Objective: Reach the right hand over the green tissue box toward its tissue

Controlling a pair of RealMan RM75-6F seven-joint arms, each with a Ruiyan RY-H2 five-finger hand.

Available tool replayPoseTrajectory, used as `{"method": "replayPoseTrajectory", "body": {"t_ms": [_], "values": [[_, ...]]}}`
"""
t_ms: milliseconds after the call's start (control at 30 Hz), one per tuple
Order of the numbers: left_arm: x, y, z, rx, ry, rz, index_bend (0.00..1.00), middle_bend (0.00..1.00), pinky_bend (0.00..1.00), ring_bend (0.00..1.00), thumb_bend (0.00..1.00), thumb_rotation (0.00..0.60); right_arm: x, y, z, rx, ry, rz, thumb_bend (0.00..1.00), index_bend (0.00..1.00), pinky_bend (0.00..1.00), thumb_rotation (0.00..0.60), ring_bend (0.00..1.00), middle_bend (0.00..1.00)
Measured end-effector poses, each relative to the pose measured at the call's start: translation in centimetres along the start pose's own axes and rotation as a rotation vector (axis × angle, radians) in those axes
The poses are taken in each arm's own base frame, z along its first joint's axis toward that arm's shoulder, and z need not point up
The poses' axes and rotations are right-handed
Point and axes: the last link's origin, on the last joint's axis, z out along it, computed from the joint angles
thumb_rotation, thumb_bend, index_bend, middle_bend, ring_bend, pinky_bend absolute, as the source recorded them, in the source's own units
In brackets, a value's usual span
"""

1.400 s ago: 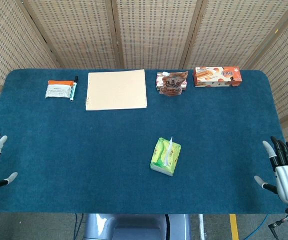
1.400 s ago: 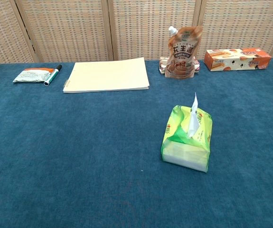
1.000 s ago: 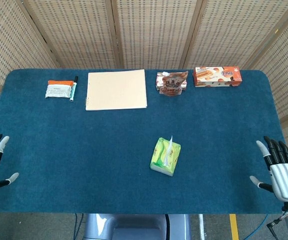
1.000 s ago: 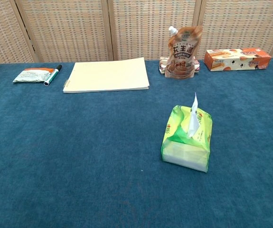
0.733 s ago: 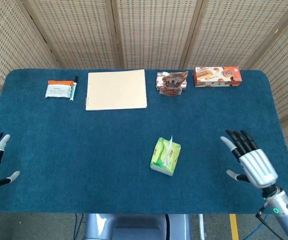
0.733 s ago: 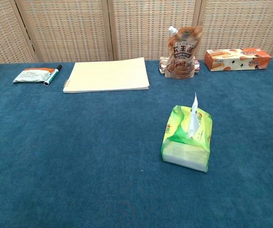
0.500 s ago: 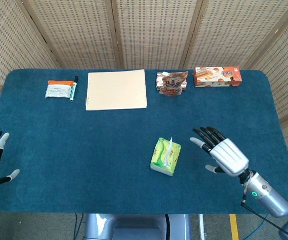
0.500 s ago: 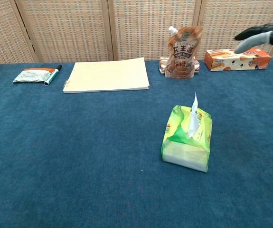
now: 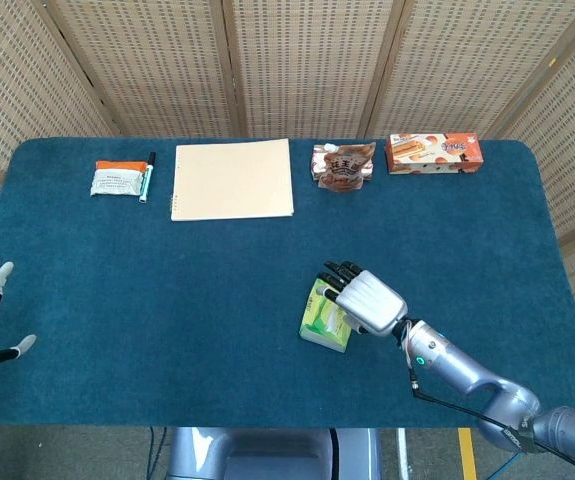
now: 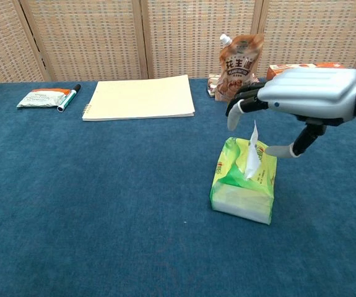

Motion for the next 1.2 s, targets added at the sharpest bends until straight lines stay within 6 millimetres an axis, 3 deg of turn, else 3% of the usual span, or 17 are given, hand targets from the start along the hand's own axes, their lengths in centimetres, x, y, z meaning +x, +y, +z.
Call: {"method": "replayPoseTrajectory", "body": {"t_ms": [133, 400, 600, 767, 967, 1200], "values": [[0.2, -0.2, 0.1, 0.005, 0.001, -0.011, 0.0, 0.0, 0.0, 0.0, 0.0, 0.6, -0.6, -0.7, 1.1, -0.009, -0.038, -0.013, 0.41, 0.38, 0.3, 0.6, 0.25, 0.31], [0.4, -0.2, 0.1, 0.004, -0.002, -0.019, 0.0, 0.0, 0.0, 0.0, 0.0, 0.6, -1.6, -0.6, 2.0, -0.042, -0.032, 0.014, 0.41, 0.64, 0.59, 0.6, 0.54, 0.58], [0.3, -0.1, 0.1, 0.004, -0.005, -0.019, 0.0, 0.0, 0.0, 0.0, 0.0, 0.6, -1.4, -0.4, 1.9, -0.036, 0.05, 0.062, 0.44, 0.64, 0.66, 0.6, 0.58, 0.61], [0.4, -0.1, 0.1, 0.003, -0.007, -0.02, 0.0, 0.0, 0.0, 0.0, 0.0, 0.6, -0.3, 0.0, 1.5, -0.018, 0.137, 0.07, 0.44, 0.65, 0.66, 0.6, 0.58, 0.61], [0.5, -0.2, 0.0, 0.004, -0.009, -0.026, 0.0, 0.0, 0.0, 0.0, 0.0, 0.6, 3.1, 1.2, 0.7, -0.02, 0.284, 0.053, 0.44, 0.65, 0.66, 0.6, 0.58, 0.61], [0.6, -0.3, -0.1, 0.0, -0.009, -0.034, 0.0, 0.0, 0.0, 0.0, 0.0, 0.6, 10.7, 3.9, 0.8, -0.121, 0.515, 0.077, 0.46, 0.66, 0.66, 0.6, 0.58, 0.61]]}}
